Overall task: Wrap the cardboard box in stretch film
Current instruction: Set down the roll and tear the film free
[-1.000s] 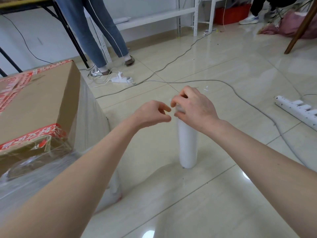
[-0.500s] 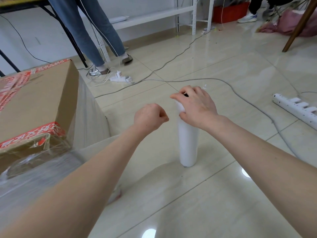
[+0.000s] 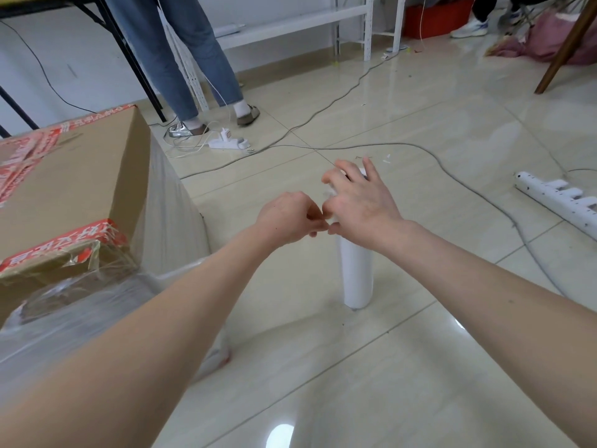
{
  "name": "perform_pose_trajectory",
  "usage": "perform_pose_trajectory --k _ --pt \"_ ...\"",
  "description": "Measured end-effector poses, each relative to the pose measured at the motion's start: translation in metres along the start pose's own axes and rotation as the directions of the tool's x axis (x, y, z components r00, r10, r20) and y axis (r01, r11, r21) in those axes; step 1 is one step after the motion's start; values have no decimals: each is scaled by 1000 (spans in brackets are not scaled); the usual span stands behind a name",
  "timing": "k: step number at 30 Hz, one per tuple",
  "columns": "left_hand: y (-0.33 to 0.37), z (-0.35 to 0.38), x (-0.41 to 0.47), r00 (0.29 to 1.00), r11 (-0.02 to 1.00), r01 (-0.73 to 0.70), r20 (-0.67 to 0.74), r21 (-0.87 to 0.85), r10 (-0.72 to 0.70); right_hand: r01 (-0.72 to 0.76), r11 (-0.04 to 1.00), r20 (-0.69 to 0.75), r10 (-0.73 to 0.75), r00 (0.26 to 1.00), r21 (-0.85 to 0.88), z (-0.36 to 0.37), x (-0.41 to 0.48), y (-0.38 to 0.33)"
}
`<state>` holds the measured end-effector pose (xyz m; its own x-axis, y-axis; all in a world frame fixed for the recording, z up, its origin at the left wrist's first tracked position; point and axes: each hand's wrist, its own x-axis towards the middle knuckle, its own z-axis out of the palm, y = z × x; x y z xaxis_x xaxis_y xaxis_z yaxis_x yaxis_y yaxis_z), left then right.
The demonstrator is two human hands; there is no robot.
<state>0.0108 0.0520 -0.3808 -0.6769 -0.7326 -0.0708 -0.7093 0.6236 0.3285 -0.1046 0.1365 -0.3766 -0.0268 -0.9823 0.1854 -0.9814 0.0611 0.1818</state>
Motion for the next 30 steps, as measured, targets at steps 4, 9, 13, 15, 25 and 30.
perform_pose_trajectory --k 4,9,13,15,25,30 --pt "-2 1 0 1000 1000 8 -15 -7 -8 29 1000 -59 -29 998 -7 6 -1 1" --pt "-5 2 0 996 998 55 -64 2 -55 82 997 -165 -80 983 7 15 -2 4" --pt "-11 3 1 991 994 96 -91 -51 -100 98 993 -195 -85 977 59 16 -1 6" --pt "-10 5 2 986 990 116 -110 -74 -124 113 992 -195 -99 976 63 15 -1 6" --pt "-39 5 0 995 935 92 -6 -343 -100 105 993 -200 -92 976 57 12 -2 5" --pt "-28 5 -3 982 976 13 189 -217 29 73 992 -255 -44 966 103 11 2 3"
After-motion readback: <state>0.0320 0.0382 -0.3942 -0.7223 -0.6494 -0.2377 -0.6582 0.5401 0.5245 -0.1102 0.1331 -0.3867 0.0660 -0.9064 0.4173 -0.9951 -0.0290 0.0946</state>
